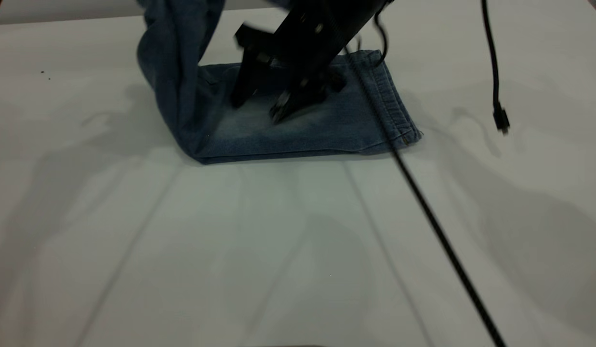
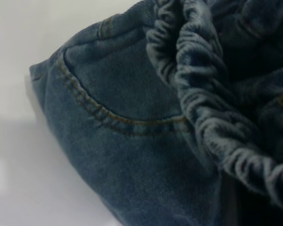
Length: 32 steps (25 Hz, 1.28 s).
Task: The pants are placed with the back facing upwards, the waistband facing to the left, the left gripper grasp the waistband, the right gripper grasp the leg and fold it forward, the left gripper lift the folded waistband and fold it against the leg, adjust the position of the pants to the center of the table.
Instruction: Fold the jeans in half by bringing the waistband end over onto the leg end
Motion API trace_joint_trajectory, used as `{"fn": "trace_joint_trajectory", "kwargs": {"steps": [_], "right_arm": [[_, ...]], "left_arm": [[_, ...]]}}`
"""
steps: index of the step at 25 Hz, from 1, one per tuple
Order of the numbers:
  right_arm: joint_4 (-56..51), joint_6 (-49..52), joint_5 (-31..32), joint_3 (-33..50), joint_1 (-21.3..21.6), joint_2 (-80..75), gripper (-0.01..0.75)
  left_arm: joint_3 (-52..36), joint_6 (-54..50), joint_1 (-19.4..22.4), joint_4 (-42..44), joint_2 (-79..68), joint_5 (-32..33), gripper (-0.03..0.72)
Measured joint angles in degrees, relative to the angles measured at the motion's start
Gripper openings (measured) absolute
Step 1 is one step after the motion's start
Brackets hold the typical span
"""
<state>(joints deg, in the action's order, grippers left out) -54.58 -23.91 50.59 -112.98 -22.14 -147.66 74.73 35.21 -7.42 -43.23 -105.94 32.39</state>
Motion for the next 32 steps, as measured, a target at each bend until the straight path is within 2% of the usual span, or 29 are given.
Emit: {"fn": "trace_joint_trajectory", "kwargs": {"steps": [9,13,18,23,25,26,30,32], "right_arm": [[6.87,0.20,1.96,0.00,11.42,12.76,0.450],[7.28,0.20,3.99,0.00,15.52,18.56,0.450],[7.82,-0.56,6.99,0.00,17.38,24.91,0.450],[9.16,-0.81,9.60,0.00,17.45,28.78,0.450],[9.24,-0.83,11.40,0.00,17.45,29.40,0.449],[9.57,-0.83,11.95,0.00,17.45,29.51,0.449],[10.45,-0.14,13.57,0.00,17.45,29.70,0.449],[10.50,0.35,13.97,0.00,17.45,29.70,0.449]], "left_arm": [[-0.11,0.13,-9.77,0.00,1.18,-3.72,0.090],[-0.11,0.13,-14.95,-0.98,-1.72,-8.86,0.090],[-0.11,0.13,-20.27,-3.61,-8.81,-17.08,0.090],[-0.11,0.56,-23.23,-4.11,-16.47,-23.35,0.109],[-0.11,1.92,-23.37,-4.16,-17.68,-23.72,0.154],[-0.11,2.74,-23.39,-4.16,-17.77,-23.66,0.200],[-0.01,7.30,-23.34,-4.28,-16.82,-22.54,0.454],[-0.01,8.21,-23.26,-4.28,-15.22,-22.24,0.559]]}}
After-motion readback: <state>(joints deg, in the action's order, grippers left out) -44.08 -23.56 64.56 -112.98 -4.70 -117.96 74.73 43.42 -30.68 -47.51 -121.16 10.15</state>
